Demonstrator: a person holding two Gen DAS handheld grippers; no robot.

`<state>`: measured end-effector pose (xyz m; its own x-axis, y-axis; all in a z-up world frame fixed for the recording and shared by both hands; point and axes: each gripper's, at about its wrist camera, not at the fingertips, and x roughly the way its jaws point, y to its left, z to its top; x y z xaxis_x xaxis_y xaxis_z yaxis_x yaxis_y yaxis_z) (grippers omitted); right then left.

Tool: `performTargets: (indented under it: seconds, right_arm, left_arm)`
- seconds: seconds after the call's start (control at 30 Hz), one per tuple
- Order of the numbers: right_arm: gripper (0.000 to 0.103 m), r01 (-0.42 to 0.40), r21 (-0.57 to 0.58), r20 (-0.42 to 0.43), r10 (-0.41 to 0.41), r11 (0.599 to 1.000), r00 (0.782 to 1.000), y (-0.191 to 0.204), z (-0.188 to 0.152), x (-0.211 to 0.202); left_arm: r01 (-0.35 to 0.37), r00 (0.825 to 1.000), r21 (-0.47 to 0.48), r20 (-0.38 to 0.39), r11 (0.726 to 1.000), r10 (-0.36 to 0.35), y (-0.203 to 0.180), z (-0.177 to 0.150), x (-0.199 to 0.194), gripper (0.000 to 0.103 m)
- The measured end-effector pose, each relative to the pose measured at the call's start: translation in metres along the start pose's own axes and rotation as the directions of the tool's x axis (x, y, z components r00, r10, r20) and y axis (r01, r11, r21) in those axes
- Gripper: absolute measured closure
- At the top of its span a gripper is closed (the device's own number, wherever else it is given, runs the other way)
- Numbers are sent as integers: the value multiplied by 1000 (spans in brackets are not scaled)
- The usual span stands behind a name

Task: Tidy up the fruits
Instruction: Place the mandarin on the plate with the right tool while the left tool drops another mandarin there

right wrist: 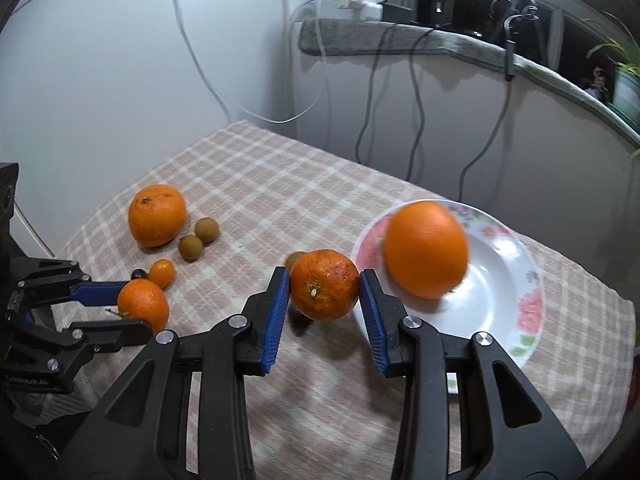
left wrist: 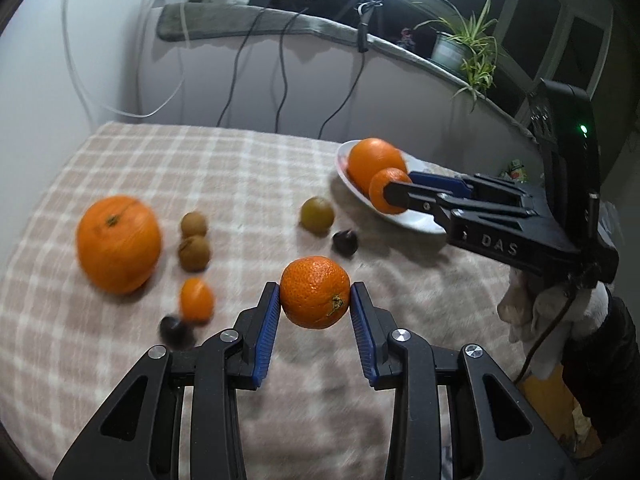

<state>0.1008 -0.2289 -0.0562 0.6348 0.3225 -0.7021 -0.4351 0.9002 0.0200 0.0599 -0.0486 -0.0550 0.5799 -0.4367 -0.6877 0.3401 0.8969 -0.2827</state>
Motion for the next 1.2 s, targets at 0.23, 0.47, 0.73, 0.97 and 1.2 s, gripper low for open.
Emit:
performTargets:
  seconds: [0.23, 0.47, 0.73, 0.97, 1.2]
  right_arm:
    - [65, 46, 43, 1, -46, 998, 999, -30, -9, -12]
    - [65, 90, 90, -12, -90, 992, 996, -63, -19, -17]
    - [65, 126, 128, -37, -122, 984, 992, -90, -31, -16]
    - [65, 148, 151, -54, -141, 977, 989, -108, -37, -13]
    - [65, 145, 160, -55, -138, 977, 989, -116, -37, -11]
  left_arm:
    - [52, 999, 36, 2, 998, -52, -22, 20, 19, 69]
    - [69, 998, 92, 3, 993, -69, -47, 39, 41, 69]
    - [79, 997, 132, -30, 988, -75, -69, 50, 71, 69]
    - [65, 997, 149, -43, 987, -59, -79, 56, 89, 69]
    - [48, 997, 164, -60, 985, -38, -83, 60, 103, 69]
